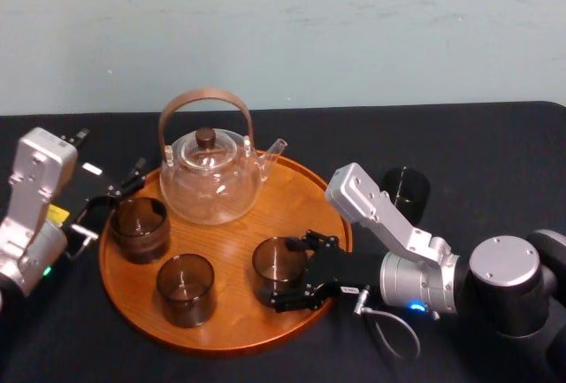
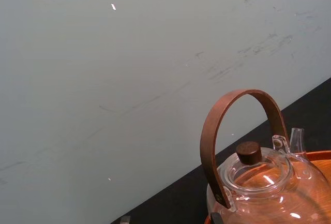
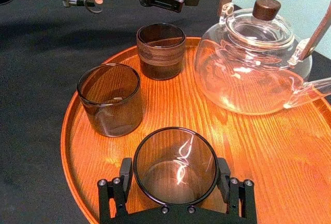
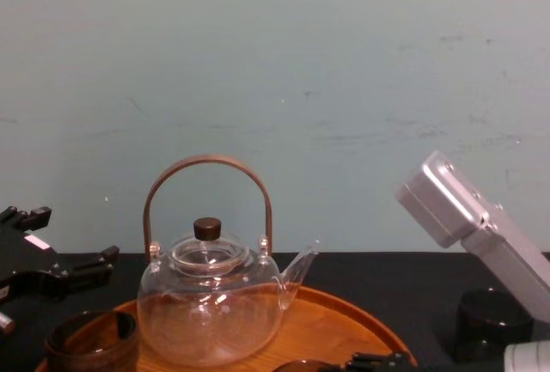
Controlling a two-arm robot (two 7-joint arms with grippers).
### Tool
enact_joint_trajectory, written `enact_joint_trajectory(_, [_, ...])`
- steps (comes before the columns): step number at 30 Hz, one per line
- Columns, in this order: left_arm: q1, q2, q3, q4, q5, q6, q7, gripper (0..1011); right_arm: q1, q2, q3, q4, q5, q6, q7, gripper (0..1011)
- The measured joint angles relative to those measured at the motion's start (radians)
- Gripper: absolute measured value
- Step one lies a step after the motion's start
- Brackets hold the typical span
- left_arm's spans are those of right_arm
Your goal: Pick up the glass from the table and place it on the tray.
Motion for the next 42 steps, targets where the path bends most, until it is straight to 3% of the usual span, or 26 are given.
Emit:
enact_joint_trajectory(18, [0.000,0.000,0.000,0.000,0.000,0.000,0.000,1001,-0.003,0.009,0.010,-0.011,0.014,0.003,0.010,1002])
enact_joint_trajectory(31, [0.000,0.000,0.000,0.000,0.000,0.000,0.000,1001,-0.054,0.110,0.056,-0.120,0.083,-0.004,0.055,1002])
enact_joint_trajectory(42, [0.000,0.000,0.000,0.000,0.000,0.000,0.000,1001,-0.131,0.224,0.123,-0.190,0.162,-0.062,0.070,1002])
